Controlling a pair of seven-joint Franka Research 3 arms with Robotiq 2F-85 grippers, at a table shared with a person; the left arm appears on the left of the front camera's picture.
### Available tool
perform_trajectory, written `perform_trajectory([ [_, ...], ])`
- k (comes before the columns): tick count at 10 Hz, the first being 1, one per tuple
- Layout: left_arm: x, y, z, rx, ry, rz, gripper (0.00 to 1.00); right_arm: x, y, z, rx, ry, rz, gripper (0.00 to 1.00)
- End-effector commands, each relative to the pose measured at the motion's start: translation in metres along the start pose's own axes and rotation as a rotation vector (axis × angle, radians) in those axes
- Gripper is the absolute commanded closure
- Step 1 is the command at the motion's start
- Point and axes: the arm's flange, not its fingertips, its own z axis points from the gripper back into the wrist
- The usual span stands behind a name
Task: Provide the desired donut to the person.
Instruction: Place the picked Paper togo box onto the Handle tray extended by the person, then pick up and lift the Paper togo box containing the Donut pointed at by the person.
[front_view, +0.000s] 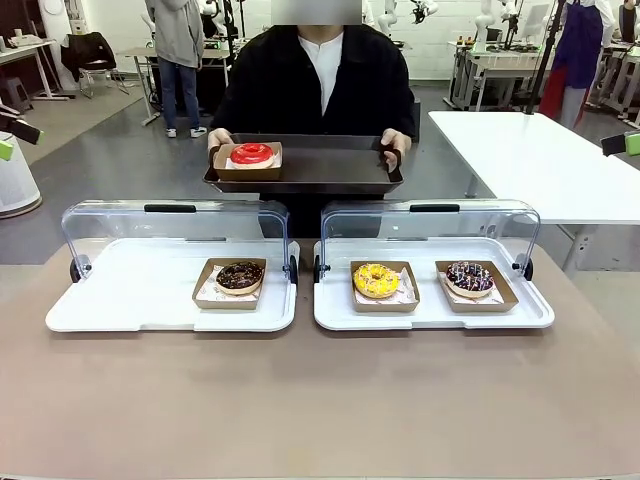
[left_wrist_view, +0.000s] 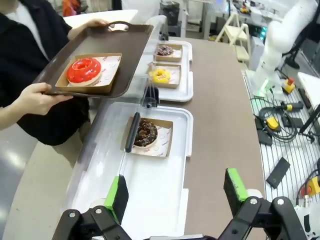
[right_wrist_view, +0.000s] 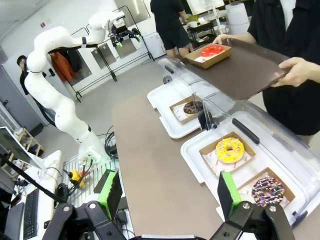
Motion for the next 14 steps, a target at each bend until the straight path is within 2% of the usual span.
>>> perform_trajectory([
  [1, -0.018, -0.006, 0.002, 0.064, -0.068, -0.029, 0.00, 0.002, 0.000, -0.001, 0.013, -0.016, 0.011, 0.00],
  [4, -0.044, -0.009, 0.013, 0.079, -0.089, -0.025, 0.00, 0.002, 0.000, -0.001, 0.013, -0.016, 0.011, 0.00],
  [6, -0.045, -0.008, 0.014, 0.042, -0.053, -0.029, 0.00, 0.002, 0.000, -0.001, 0.013, -0.016, 0.011, 0.00],
  [7, -0.044, -0.007, 0.017, 0.064, -0.060, 0.010, 0.00, 0.002, 0.000, -0.001, 0.013, -0.016, 0.011, 0.00],
  [14, -0.044, -0.007, 0.017, 0.064, -0.060, 0.010, 0.00, 0.002, 0.000, -0.001, 0.013, -0.016, 0.011, 0.00],
])
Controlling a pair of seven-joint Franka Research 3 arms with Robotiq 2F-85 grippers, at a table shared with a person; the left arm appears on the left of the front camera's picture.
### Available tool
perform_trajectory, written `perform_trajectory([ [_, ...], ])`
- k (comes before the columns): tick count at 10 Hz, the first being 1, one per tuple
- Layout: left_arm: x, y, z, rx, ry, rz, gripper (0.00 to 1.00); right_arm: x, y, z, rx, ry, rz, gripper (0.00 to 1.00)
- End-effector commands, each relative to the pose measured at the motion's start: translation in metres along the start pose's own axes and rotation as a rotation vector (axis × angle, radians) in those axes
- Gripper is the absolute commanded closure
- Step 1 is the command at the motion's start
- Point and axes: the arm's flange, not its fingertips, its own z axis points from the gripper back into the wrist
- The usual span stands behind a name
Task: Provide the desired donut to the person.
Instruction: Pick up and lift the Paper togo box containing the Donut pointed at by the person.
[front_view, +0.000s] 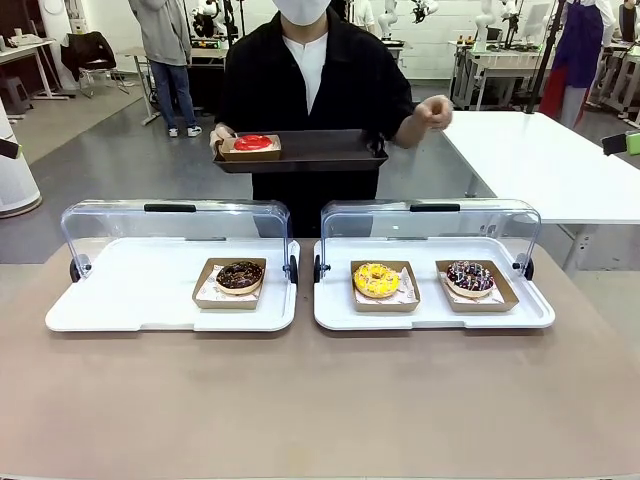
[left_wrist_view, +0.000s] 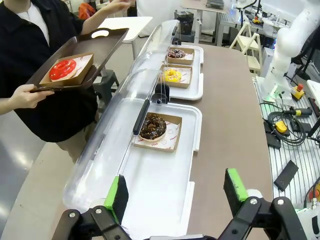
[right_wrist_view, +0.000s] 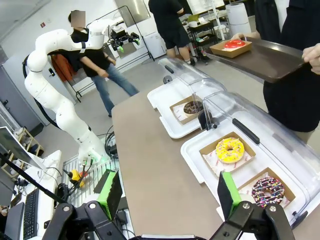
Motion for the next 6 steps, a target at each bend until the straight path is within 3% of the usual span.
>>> perform_trajectory([
  [1, 0.0009, 0.0001, 0.0012, 0.007, -0.003, 0.001, 0.00, 0.0016, 0.0001, -0.0010, 0.013, -0.016, 0.011, 0.00],
  [6, 0.0009, 0.0001, 0.0012, 0.007, -0.003, 0.001, 0.00, 0.0016, 0.0001, -0.0010, 0.013, -0.016, 0.011, 0.00],
])
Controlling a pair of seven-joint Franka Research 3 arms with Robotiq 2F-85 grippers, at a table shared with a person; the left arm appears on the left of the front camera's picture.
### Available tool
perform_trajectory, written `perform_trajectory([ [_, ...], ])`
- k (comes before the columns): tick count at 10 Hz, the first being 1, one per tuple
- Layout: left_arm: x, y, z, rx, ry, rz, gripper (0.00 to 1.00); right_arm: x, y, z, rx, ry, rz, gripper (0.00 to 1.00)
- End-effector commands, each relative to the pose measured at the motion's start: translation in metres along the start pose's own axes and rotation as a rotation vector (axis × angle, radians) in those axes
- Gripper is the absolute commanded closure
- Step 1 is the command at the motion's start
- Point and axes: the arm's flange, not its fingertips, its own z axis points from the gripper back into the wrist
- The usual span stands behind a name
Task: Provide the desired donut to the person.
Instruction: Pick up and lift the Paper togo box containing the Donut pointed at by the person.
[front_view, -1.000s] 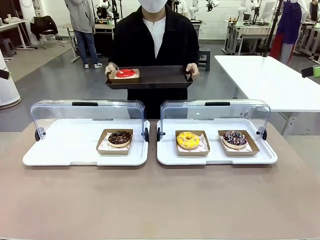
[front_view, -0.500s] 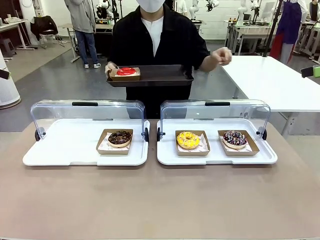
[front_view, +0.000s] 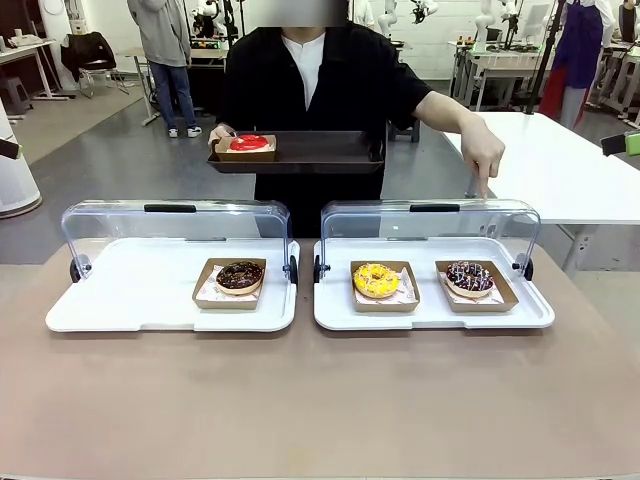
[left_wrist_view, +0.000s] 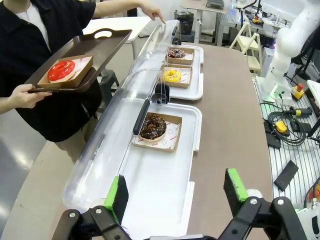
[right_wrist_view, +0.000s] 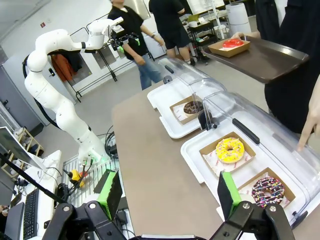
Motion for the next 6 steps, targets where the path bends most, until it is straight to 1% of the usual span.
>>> perform_trajectory([
  [1, 0.0009, 0.0001, 0.0012, 0.007, -0.003, 0.001, 0.00, 0.0016, 0.0001, -0.0010, 0.013, -0.016, 0.011, 0.00],
  [6, 0.0009, 0.0001, 0.0012, 0.007, -0.003, 0.001, 0.00, 0.0016, 0.0001, -0.0010, 0.013, -0.016, 0.011, 0.00],
])
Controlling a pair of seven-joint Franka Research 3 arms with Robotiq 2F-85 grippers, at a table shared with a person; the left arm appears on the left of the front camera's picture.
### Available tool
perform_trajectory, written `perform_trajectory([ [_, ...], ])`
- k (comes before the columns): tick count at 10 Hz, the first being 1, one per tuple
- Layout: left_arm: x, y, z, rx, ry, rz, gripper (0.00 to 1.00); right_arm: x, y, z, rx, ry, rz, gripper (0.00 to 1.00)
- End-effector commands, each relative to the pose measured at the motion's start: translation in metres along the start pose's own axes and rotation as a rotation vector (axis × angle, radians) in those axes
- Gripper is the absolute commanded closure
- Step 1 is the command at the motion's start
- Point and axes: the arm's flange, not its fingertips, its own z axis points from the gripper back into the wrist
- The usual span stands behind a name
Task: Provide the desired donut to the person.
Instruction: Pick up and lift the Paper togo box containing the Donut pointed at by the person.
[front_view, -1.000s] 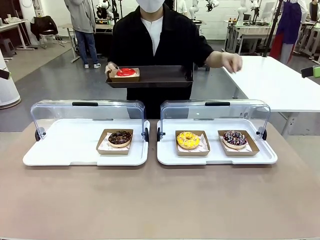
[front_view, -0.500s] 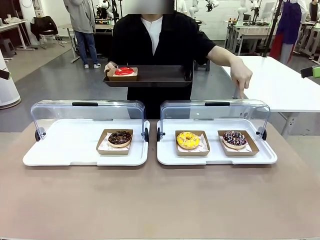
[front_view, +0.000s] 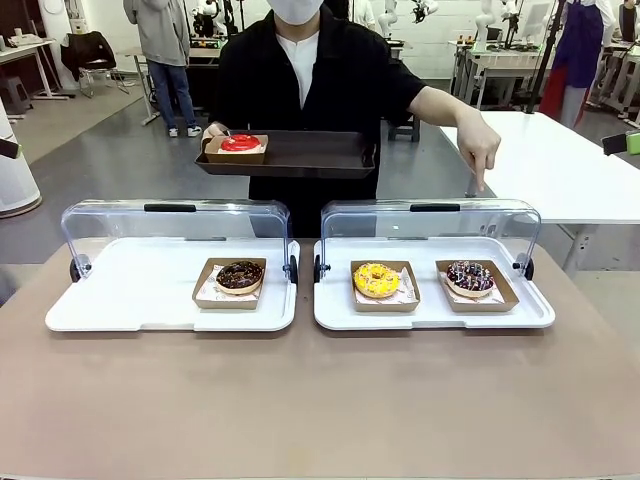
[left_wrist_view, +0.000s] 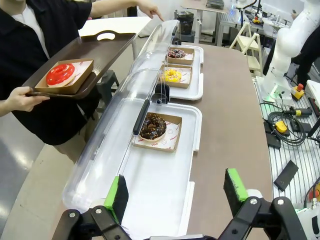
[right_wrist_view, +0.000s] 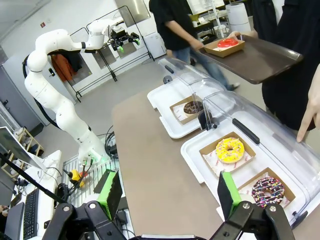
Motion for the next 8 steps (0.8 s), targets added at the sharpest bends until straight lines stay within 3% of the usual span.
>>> perform_trajectory([
  [1, 0.0009, 0.0001, 0.0012, 0.007, -0.003, 0.001, 0.00, 0.0016, 0.0001, -0.0010, 0.013, -0.016, 0.011, 0.00],
  [8, 0.0009, 0.0001, 0.0012, 0.007, -0.003, 0.001, 0.00, 0.0016, 0.0001, -0.0010, 0.013, -0.016, 0.011, 0.00],
])
